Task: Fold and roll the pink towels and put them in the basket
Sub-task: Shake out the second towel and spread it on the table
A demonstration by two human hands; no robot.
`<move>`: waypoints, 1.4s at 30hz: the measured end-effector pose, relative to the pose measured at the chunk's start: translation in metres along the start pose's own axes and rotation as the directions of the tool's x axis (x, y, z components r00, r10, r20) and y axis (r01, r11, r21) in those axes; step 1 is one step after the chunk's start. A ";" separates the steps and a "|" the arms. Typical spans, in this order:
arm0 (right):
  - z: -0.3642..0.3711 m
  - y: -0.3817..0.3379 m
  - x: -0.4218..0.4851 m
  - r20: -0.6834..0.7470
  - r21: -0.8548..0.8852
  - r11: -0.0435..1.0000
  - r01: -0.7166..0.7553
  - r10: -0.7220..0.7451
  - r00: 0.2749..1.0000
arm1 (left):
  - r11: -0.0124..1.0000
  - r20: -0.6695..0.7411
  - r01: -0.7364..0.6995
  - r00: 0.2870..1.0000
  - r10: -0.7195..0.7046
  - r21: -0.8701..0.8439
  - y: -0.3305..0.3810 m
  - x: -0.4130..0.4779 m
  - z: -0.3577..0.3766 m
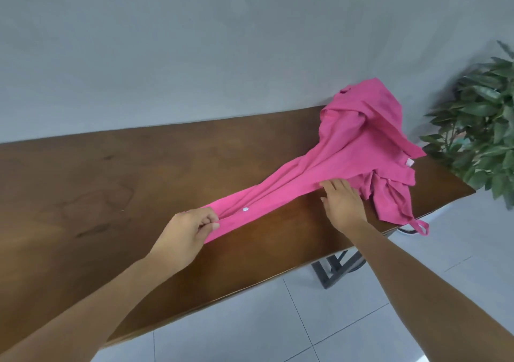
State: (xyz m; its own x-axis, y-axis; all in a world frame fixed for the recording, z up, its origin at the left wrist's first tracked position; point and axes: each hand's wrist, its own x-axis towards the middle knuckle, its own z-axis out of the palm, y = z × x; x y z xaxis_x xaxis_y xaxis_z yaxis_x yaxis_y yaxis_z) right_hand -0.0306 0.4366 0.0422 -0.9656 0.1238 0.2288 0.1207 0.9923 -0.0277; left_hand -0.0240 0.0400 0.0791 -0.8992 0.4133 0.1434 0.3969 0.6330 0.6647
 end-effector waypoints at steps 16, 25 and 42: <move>0.017 -0.185 0.006 -0.045 0.015 0.986 0.164 -0.163 0.986 | 0.990 -0.039 0.140 0.990 -0.138 0.030 -0.133 -0.105 -0.143; 0.020 -0.295 -0.029 -0.007 0.134 0.964 0.231 -0.232 0.973 | 0.969 -0.112 0.210 0.974 -0.196 0.128 -0.236 -0.155 -0.224; -0.027 -0.324 -0.134 0.295 0.282 0.958 0.057 -0.143 0.945 | 0.978 -0.115 0.149 0.984 -0.133 0.149 -0.282 -0.183 -0.248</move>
State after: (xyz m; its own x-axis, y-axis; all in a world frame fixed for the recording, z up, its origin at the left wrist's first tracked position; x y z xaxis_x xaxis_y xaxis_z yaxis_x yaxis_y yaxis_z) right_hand 0.0657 0.0987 0.0464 -0.9975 -0.0250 -0.0666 -0.0048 0.9577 -0.2876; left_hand -0.0170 -0.3765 0.0470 -0.9591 0.2473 0.1377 0.2813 0.7779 0.5619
